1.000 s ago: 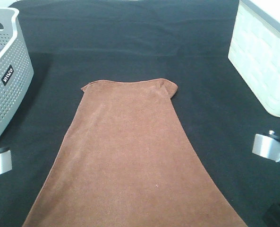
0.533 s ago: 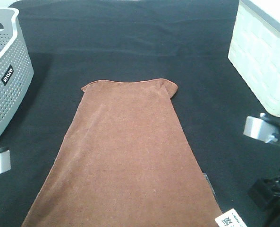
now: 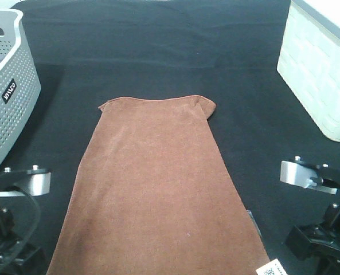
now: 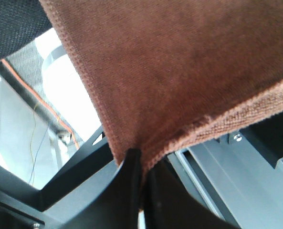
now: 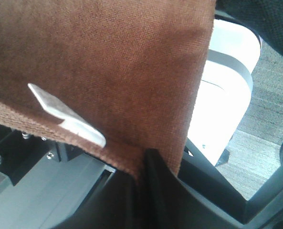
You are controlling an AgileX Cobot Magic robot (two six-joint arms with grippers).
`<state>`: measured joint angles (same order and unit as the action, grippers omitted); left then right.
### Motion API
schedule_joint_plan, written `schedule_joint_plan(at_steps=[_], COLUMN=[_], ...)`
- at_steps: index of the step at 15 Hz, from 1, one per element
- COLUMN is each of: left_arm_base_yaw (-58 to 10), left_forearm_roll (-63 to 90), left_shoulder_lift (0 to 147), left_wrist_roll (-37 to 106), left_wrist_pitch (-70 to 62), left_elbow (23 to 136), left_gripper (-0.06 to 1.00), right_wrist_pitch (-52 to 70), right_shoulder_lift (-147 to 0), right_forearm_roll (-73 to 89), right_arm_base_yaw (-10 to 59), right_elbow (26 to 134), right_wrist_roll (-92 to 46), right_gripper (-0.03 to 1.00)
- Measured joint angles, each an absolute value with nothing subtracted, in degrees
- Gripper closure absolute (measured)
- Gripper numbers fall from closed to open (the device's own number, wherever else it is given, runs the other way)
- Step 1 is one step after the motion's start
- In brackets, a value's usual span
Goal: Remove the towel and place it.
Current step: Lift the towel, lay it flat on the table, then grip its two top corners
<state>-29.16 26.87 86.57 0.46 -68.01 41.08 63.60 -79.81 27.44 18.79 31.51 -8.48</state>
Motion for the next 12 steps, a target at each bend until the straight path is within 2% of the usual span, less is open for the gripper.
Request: schedule_joint_plan(at_steps=[4, 8, 11, 12], left_arm_base_yaw=[-29.16, -29.97, -34.43, -35.64], left_forearm_roll=[27.56, 30.60, 30.83, 30.94], left_shoulder_lift=[89.78, 90.36, 90.36, 90.36], left_wrist_roll=[0.80, 2.41, 1.89, 0.00], left_wrist_pitch=[-68.01, -66.29, -63.60, -62.34], left_elbow=[41.37, 41.54, 41.54, 41.54], left_gripper=[0.94, 0.92, 0.79, 0.64], right_wrist_pitch=[62.22, 62.17, 62.11, 62.11], right_shoulder_lift=[-80.90, -81.02, -81.02, -81.02], right_forearm_roll=[28.25, 28.53, 28.93, 29.91], right_arm_base_yaw=[18.79, 18.74, 18.56, 18.56], right_elbow=[31.51, 31.51, 31.51, 31.51], right_wrist_roll=[-9.74, -9.85, -9.91, -9.91], right_gripper=[0.91, 0.77, 0.61, 0.50])
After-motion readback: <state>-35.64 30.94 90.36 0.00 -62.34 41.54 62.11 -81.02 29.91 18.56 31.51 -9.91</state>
